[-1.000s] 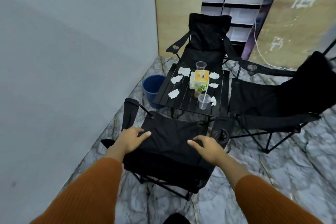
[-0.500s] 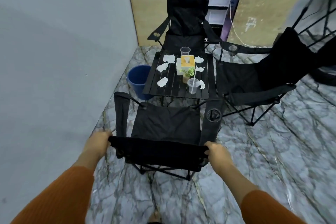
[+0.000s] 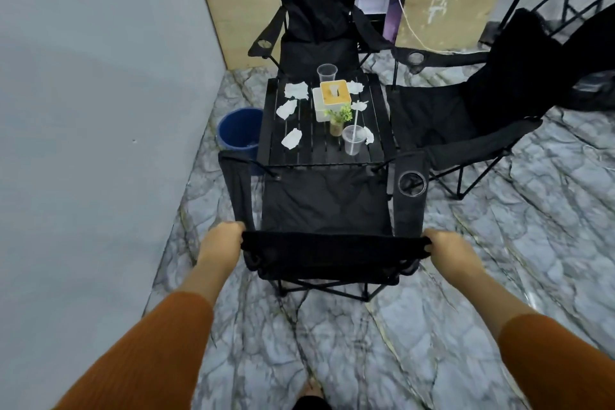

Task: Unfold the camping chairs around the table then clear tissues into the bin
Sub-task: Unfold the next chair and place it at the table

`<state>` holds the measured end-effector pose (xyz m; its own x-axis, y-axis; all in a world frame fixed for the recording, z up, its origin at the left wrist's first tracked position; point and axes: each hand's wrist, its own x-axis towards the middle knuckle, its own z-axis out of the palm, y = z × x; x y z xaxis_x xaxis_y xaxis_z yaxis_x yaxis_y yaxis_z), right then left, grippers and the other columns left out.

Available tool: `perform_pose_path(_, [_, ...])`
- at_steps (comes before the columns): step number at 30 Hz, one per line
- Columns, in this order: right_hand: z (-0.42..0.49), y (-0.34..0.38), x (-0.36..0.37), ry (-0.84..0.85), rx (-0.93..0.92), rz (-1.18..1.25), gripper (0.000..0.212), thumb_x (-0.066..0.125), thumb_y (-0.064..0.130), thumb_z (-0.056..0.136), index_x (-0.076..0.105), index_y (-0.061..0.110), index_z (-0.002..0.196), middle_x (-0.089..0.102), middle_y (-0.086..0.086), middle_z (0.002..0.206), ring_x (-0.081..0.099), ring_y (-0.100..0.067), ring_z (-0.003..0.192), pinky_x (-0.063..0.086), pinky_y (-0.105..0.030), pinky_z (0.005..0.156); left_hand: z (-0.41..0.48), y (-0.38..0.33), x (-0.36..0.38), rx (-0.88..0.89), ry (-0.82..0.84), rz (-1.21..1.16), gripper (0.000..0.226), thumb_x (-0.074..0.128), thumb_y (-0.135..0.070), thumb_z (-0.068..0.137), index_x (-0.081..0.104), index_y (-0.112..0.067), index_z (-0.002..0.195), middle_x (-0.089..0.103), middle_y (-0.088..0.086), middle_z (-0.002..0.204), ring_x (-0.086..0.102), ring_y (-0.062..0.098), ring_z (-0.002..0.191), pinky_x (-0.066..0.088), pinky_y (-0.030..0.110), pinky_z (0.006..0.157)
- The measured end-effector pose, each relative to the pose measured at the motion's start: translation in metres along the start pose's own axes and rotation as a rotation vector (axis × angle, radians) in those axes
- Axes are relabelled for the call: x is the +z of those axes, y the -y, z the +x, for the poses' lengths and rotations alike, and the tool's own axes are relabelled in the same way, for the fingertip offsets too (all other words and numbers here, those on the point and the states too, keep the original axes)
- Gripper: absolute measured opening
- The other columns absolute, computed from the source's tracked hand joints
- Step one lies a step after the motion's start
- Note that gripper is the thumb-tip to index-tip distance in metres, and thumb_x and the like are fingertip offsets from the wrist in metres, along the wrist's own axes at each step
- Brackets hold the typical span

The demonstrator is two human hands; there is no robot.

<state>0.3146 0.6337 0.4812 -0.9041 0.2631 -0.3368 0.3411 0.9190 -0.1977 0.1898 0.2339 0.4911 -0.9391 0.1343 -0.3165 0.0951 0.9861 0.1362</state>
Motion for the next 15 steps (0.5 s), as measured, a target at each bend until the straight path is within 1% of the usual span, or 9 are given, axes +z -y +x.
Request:
perform_pose_path(2, [0.009, -0.002, -0.004, -0.002, 0.0, 0.003, 0.021, 0.045, -0.007, 0.086, 0.044, 0.014, 0.082, 0.044, -0.005, 0.068, 0.046, -0.029, 0.064, 0.028, -0.029, 0.045, -0.004, 0.003, 0.004, 0.023, -0.009, 0.016, 0.02, 0.048, 0.005, 0.084, 0.063, -0.002, 0.096, 0.063, 0.018, 0.091, 0.063, 0.035, 0.086, 0.049, 0.042, 0.074])
perform_pose_path(4, [0.016, 0.0, -0.006, 0.004, 0.003, -0.003, 0.02, 0.045, -0.006, 0.085, 0.048, 0.012, 0.079, 0.05, -0.009, 0.072, 0.05, -0.03, 0.066, 0.034, -0.033, 0.05, -0.009, 0.008, 0.006, 0.039, -0.017, 0.017, 0.027, 0.048, 0.007, 0.083, 0.065, -0.005, 0.101, 0.063, 0.015, 0.093, 0.063, 0.033, 0.088, 0.05, 0.042, 0.075])
perform_pose_path(6, [0.018, 0.005, -0.005, 0.027, 0.021, -0.036, 0.023, 0.043, -0.007, 0.084, 0.048, 0.014, 0.074, 0.05, -0.009, 0.071, 0.05, -0.03, 0.065, 0.036, -0.033, 0.054, -0.009, 0.013, 0.005, 0.043, -0.02, -0.002, 0.032, 0.05, 0.008, 0.081, 0.066, -0.009, 0.104, 0.065, 0.015, 0.094, 0.063, 0.033, 0.087, 0.052, 0.042, 0.075])
perform_pose_path(7, [0.017, 0.007, -0.002, 0.045, 0.026, -0.047, 0.024, 0.043, -0.008, 0.083, 0.049, 0.014, 0.074, 0.049, -0.008, 0.071, 0.049, -0.03, 0.066, 0.036, -0.033, 0.055, -0.008, 0.014, 0.002, 0.038, -0.01, -0.019, 0.033, 0.051, 0.006, 0.081, 0.067, -0.01, 0.106, 0.066, 0.016, 0.094, 0.064, 0.033, 0.086, 0.053, 0.042, 0.074])
perform_pose_path(8, [0.015, 0.008, 0.0, 0.058, 0.019, -0.041, 0.023, 0.044, -0.009, 0.083, 0.053, 0.012, 0.078, 0.051, -0.008, 0.073, 0.049, -0.029, 0.067, 0.037, -0.033, 0.057, -0.008, 0.014, -0.001, 0.032, 0.011, -0.039, 0.034, 0.053, 0.004, 0.083, 0.068, -0.011, 0.109, 0.067, 0.017, 0.097, 0.064, 0.034, 0.089, 0.053, 0.042, 0.075])
perform_pose_path(10, [0.013, 0.005, 0.004, 0.058, -0.05, 0.008, 0.018, 0.05, -0.006, 0.085, 0.059, 0.008, 0.092, 0.057, -0.011, 0.087, 0.052, -0.029, 0.076, 0.043, -0.035, 0.064, -0.009, 0.009, -0.011, 0.036, 0.063, -0.059, 0.035, 0.056, -0.002, 0.087, 0.066, -0.011, 0.119, 0.068, 0.018, 0.109, 0.063, 0.033, 0.101, 0.051, 0.037, 0.08])
perform_pose_path(11, [0.012, 0.001, 0.005, 0.047, -0.083, 0.035, 0.018, 0.052, -0.004, 0.084, 0.06, 0.008, 0.095, 0.058, -0.012, 0.092, 0.054, -0.03, 0.08, 0.046, -0.037, 0.068, -0.01, 0.006, -0.014, 0.042, 0.071, -0.084, 0.035, 0.057, -0.005, 0.089, 0.065, -0.01, 0.123, 0.068, 0.016, 0.114, 0.062, 0.032, 0.106, 0.048, 0.033, 0.081])
perform_pose_path(13, [0.012, -0.011, 0.005, 0.032, -0.097, 0.053, 0.024, 0.051, -0.007, 0.082, 0.058, 0.013, 0.093, 0.058, -0.01, 0.091, 0.055, -0.029, 0.078, 0.048, -0.042, 0.069, -0.015, 0.004, -0.014, 0.053, 0.048, -0.096, 0.032, 0.054, -0.008, 0.093, 0.065, -0.011, 0.122, 0.069, 0.012, 0.116, 0.062, 0.028, 0.109, 0.043, 0.027, 0.078])
perform_pose_path(15, [0.009, -0.019, 0.007, 0.019, -0.089, 0.031, 0.03, 0.048, -0.011, 0.079, 0.056, 0.017, 0.088, 0.058, -0.009, 0.086, 0.056, -0.029, 0.074, 0.048, -0.042, 0.065, -0.022, 0.004, -0.011, 0.049, 0.004, -0.067, 0.031, 0.052, -0.006, 0.094, 0.067, -0.012, 0.121, 0.071, 0.01, 0.117, 0.064, 0.024, 0.109, 0.045, 0.025, 0.081])
